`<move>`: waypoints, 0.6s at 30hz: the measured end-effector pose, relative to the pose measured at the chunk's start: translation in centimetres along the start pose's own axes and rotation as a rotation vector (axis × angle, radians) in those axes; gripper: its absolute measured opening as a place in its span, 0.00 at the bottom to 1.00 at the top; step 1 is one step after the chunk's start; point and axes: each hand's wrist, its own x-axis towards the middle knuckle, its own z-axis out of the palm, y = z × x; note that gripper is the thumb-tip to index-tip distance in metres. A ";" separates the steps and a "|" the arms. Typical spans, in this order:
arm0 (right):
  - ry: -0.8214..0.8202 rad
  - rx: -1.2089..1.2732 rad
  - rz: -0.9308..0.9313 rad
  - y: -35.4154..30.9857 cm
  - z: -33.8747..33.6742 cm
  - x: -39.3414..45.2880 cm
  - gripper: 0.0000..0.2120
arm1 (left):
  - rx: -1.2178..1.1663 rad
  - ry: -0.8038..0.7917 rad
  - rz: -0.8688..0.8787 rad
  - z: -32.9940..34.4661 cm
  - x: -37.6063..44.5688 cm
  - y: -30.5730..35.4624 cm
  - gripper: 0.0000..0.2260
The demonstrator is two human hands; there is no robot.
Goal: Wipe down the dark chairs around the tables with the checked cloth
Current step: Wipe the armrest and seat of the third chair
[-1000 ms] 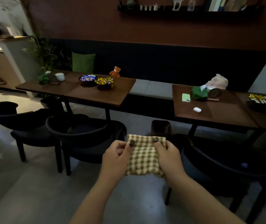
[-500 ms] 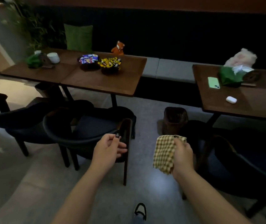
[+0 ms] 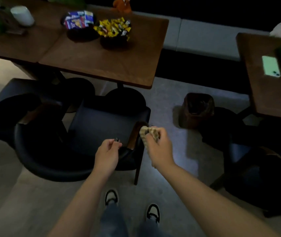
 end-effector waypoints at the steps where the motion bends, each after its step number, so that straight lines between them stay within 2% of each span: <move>1: -0.015 -0.031 -0.027 0.5 1.2 0.7 0.04 | 0.005 -0.005 -0.015 0.0 1.2 -0.3 0.06; 4: -0.069 -0.159 -0.101 1.5 4.5 1.9 0.04 | -0.017 -0.066 -0.082 0.3 4.9 -0.8 0.07; 6: -0.165 -0.279 -0.180 2.7 6.1 2.0 0.04 | -0.081 -0.107 -0.148 0.6 7.0 -1.2 0.08; 8: -0.234 -0.434 -0.276 3.9 7.2 2.2 0.08 | -0.174 -0.135 -0.219 1.0 9.1 -1.6 0.09; 10: -0.232 -0.535 -0.344 4.6 7.5 2.9 0.14 | -0.224 -0.144 -0.288 1.2 10.8 -1.7 0.10; 12: -0.279 -0.632 -0.395 4.6 7.4 4.1 0.16 | -0.265 -0.153 -0.347 1.4 12.2 -2.2 0.11; 15: -0.424 -0.849 -0.433 4.1 7.9 6.4 0.15 | -0.296 -0.180 -0.398 2.2 13.7 -3.4 0.11; 18: -0.597 -1.134 -0.439 3.3 9.1 8.1 0.24 | -0.312 -0.216 -0.413 3.2 14.8 -4.6 0.11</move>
